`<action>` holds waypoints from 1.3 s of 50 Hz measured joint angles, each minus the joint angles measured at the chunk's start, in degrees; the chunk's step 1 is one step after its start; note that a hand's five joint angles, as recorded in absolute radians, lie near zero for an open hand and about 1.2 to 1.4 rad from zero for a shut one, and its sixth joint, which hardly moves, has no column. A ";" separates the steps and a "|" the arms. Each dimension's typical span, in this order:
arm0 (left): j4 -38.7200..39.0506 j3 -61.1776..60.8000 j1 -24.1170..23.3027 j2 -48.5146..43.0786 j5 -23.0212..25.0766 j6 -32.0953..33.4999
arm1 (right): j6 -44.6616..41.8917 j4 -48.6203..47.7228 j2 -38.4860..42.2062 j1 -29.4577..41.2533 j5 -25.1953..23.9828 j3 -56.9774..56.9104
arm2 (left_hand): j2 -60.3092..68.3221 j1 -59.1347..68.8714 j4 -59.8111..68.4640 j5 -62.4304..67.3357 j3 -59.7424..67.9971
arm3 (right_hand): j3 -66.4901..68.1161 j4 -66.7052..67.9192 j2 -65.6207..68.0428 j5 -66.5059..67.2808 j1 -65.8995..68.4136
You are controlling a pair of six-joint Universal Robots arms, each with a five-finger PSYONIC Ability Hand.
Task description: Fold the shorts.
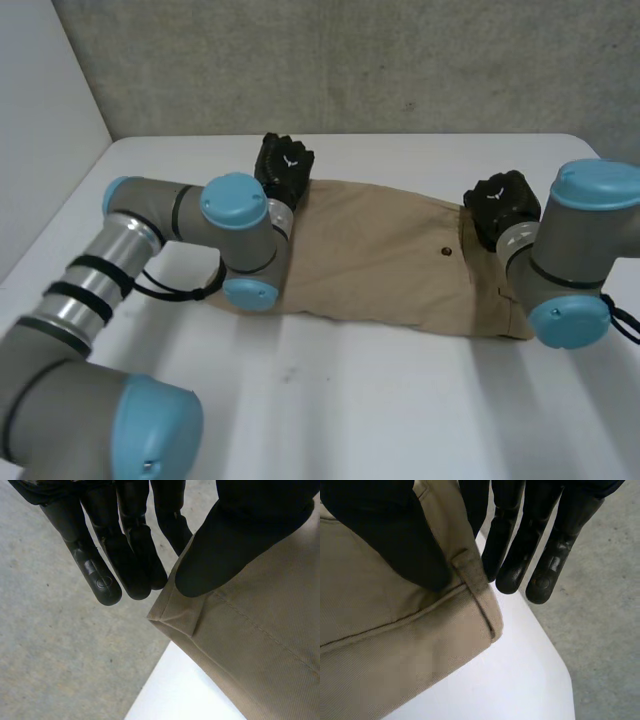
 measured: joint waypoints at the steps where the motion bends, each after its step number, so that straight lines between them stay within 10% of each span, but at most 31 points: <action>1: -2.34 3.88 0.10 -2.18 0.17 -0.63 | -0.04 -1.18 0.58 0.04 0.15 -0.19 | 0.00 0.00 0.00 0.00 0.00 | -6.13 -5.57 -6.20 -4.72 -4.21; 8: -10.77 11.28 0.10 -5.16 0.72 -2.89 | -0.50 -4.98 1.99 0.50 1.53 -0.28 | 0.00 0.00 0.00 0.00 0.00 | -51.82 -50.96 -51.13 -49.24 -42.09; 27: -33.51 10.42 -3.70 1.74 -1.22 -16.37 | 2.97 1.18 -14.08 1.39 2.27 6.41 | 0.00 0.00 0.00 0.00 0.00 | -52.42 -51.10 -51.45 -49.43 -42.21; 28: -35.83 10.37 -3.88 2.68 -1.39 -18.33 | 3.49 2.94 -14.97 1.37 2.13 6.63 | -21.67 -22.06 -21.69 -20.13 -21.14 | -52.42 -51.10 -51.45 -49.43 -42.21; 34: -42.05 9.44 -4.17 7.57 -1.71 -25.57 | 5.38 9.08 -16.38 1.25 1.76 6.96 | -55.89 -54.58 -55.98 -53.61 -55.11 | -52.42 -51.10 -51.45 -49.43 -42.21; 53: -42.85 1.52 -3.90 15.72 -3.87 -28.35 | 6.92 11.34 -16.94 1.27 1.40 9.71 | -57.06 -54.63 -56.88 -54.33 -56.02 | -52.42 -51.10 -51.45 -49.43 -42.21; 65: -43.46 -6.43 -4.78 21.61 -16.28 -31.62 | 6.93 11.33 -16.99 1.14 1.36 10.07 | -57.06 -54.63 -56.88 -54.33 -56.03 | -52.42 -51.10 -51.45 -49.43 -42.21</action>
